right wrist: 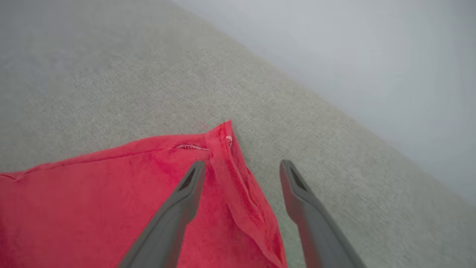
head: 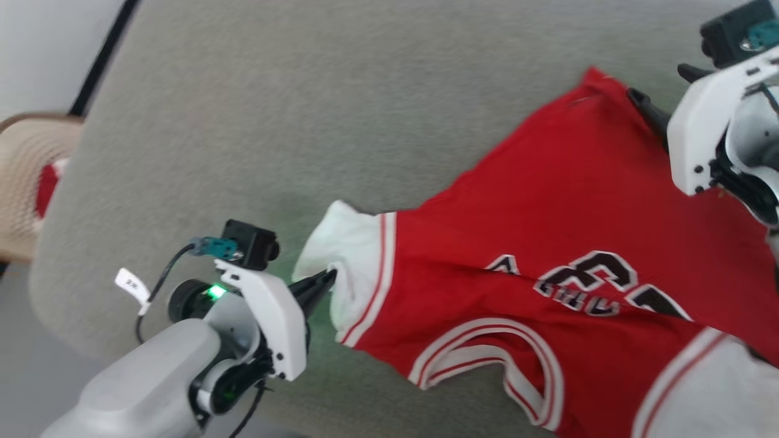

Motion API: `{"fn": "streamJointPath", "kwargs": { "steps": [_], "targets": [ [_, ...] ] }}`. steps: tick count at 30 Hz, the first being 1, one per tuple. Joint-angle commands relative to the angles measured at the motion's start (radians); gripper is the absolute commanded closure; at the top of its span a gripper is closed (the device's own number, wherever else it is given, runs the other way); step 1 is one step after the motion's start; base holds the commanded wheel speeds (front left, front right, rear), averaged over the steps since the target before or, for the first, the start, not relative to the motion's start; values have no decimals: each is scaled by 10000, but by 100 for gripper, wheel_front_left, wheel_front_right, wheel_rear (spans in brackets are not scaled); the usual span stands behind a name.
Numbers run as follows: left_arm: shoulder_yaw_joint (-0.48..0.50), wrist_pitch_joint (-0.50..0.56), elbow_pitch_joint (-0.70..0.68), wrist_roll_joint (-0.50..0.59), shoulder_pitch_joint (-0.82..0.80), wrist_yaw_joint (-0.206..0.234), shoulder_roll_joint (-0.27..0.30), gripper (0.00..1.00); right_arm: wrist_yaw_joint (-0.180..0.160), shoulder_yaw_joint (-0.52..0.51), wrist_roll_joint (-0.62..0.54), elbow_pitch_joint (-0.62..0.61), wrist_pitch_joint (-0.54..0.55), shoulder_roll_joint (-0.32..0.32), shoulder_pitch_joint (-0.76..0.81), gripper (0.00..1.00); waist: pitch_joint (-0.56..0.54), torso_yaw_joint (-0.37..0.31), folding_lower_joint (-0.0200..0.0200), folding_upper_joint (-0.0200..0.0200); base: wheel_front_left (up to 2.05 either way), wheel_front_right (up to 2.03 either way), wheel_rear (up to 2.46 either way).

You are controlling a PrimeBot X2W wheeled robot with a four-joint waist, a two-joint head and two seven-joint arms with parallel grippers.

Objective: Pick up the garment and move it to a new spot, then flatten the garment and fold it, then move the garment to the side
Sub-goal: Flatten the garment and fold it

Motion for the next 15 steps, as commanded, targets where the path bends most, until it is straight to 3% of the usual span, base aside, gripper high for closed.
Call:
{"fn": "streamJointPath", "kwargs": {
  "steps": [1, 7, 15],
  "targets": [
    [-42, -6, 138, 166, -222, -126, -206, 100, -8, 409, 159, 594, 7, -101, -443, 0, 391, 580, 0, 0, 0, 0, 0],
    [-197, -60, 691, 220, -536, -521, -781, 100, -8, 1951, 578, 2703, 525, -378, -1613, 0, 758, 1288, 0, 0, 0, 0, 0],
    [-269, -154, 1451, 229, -793, -925, -1224, 100, -2, 4287, 1594, 4940, 2414, -359, -1608, 0, 968, 1596, 0, 0, 0, 0, 0]
  ]
}}
